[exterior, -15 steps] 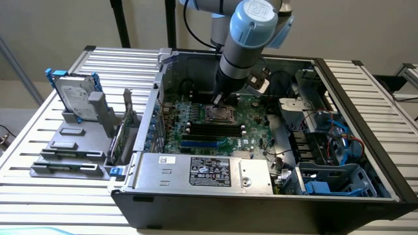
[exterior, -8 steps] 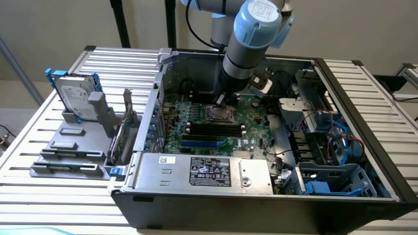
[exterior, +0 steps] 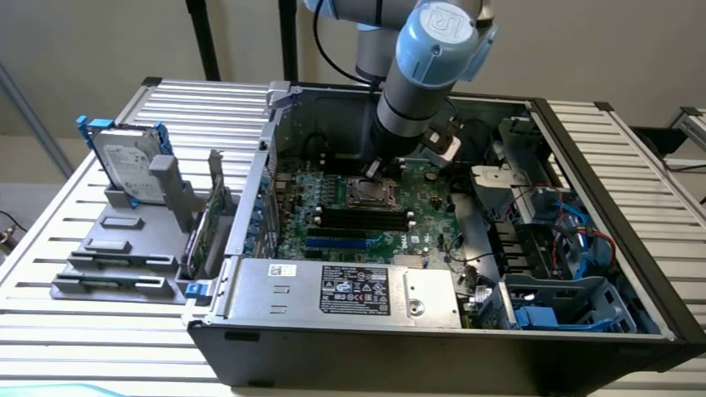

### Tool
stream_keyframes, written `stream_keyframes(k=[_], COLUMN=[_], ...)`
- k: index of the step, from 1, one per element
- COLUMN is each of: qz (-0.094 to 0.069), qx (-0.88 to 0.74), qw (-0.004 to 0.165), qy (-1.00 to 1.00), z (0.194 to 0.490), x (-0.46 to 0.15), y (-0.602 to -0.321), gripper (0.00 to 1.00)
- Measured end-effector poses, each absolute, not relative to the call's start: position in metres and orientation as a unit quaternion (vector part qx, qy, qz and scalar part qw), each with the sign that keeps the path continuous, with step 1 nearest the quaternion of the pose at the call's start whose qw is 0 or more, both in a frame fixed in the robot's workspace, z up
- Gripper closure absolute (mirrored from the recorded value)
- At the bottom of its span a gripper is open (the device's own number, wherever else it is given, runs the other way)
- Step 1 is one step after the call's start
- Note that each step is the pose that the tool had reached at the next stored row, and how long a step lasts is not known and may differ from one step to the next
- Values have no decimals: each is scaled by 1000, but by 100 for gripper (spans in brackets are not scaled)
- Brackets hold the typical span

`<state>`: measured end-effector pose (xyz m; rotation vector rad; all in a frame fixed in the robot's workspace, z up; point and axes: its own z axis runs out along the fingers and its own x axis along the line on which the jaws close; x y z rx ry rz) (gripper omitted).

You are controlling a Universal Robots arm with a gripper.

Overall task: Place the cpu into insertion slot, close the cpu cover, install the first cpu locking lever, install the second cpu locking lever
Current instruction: 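Install the first cpu locking lever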

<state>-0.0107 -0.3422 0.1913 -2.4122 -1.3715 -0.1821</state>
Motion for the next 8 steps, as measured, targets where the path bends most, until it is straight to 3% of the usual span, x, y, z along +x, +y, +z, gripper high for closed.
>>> stream_keyframes(k=[8], qz=[-67], qx=[-852], qw=[184], qy=[-485], z=[189], x=[-11], y=[-343], gripper=[89])
